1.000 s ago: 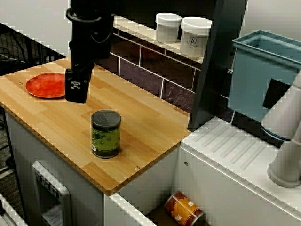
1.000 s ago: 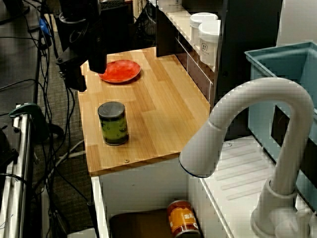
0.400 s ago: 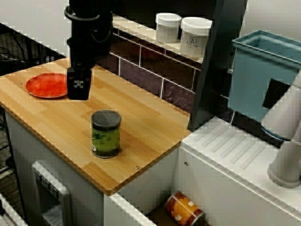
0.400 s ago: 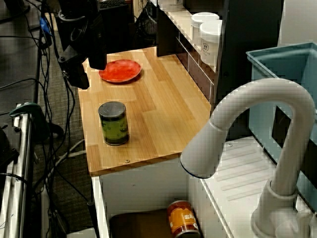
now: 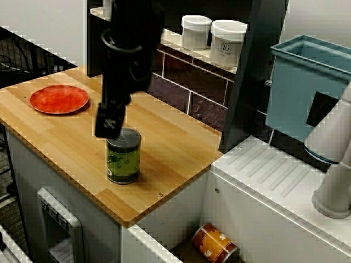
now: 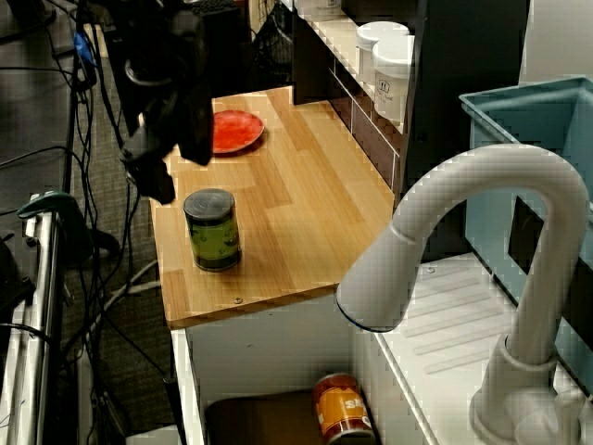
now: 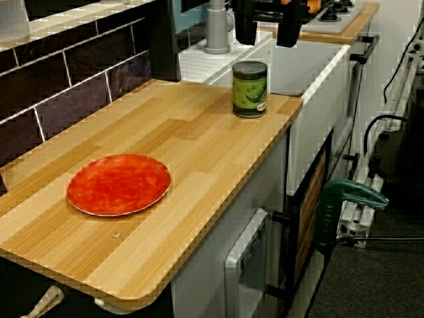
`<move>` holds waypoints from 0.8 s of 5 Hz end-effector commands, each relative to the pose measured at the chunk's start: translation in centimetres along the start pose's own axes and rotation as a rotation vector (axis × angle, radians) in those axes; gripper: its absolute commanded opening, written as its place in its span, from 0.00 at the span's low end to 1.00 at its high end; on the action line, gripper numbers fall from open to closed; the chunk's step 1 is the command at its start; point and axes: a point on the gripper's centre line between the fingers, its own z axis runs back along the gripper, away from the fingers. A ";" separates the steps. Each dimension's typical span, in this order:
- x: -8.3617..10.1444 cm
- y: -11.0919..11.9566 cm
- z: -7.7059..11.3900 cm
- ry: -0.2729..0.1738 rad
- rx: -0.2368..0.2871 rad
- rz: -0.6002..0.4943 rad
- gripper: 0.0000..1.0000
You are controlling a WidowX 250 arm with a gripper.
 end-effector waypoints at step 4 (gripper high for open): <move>1.4 -2.4 -0.2 -0.019 0.059 -0.165 1.00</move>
